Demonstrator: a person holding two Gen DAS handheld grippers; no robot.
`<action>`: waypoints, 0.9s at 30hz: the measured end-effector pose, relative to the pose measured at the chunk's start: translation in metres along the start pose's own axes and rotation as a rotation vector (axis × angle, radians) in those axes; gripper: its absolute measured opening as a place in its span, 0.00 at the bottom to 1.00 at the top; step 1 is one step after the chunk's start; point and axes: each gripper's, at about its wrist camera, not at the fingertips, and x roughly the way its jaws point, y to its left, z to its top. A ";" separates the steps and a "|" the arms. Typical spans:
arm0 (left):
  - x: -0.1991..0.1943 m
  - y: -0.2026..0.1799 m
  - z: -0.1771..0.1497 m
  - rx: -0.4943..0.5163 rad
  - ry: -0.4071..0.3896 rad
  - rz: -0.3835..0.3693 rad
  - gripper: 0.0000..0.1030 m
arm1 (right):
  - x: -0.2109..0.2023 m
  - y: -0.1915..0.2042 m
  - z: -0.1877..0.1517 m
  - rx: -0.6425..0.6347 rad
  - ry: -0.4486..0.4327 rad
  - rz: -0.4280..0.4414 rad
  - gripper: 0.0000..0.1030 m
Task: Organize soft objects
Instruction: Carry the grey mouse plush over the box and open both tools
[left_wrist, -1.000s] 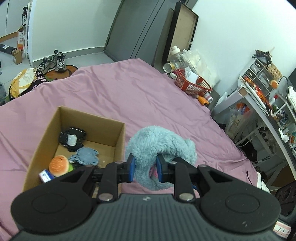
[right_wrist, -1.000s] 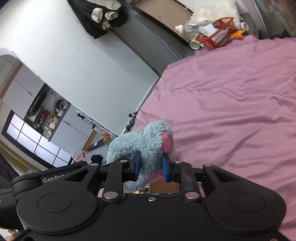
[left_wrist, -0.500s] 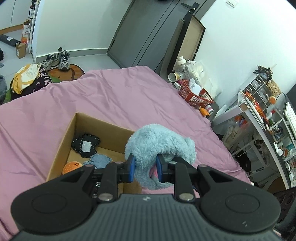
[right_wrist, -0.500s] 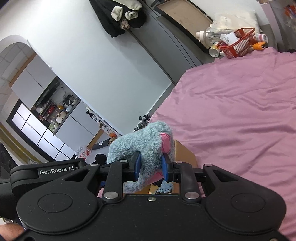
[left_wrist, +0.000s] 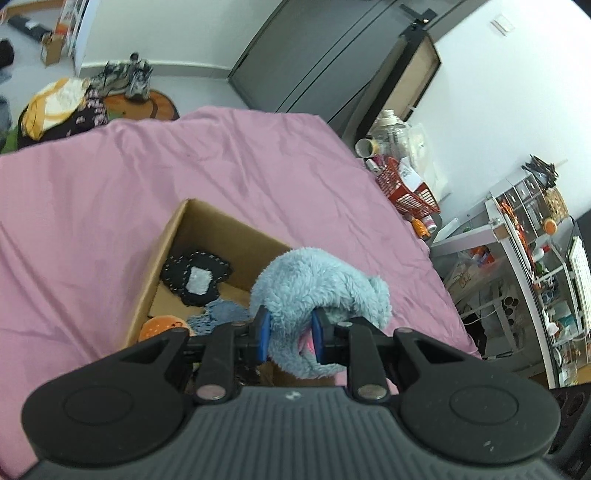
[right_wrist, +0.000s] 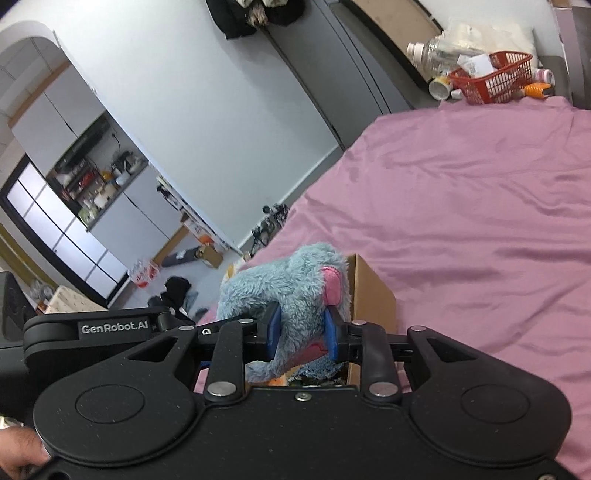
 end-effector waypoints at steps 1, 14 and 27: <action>0.003 0.004 0.001 -0.007 0.005 0.007 0.20 | 0.002 0.002 0.000 -0.017 -0.002 -0.011 0.27; 0.054 0.026 0.018 -0.035 0.102 0.023 0.26 | 0.020 0.000 -0.003 -0.041 0.035 -0.084 0.26; 0.015 -0.006 0.015 0.076 0.068 0.047 0.69 | -0.011 0.005 0.004 0.038 -0.011 -0.102 0.29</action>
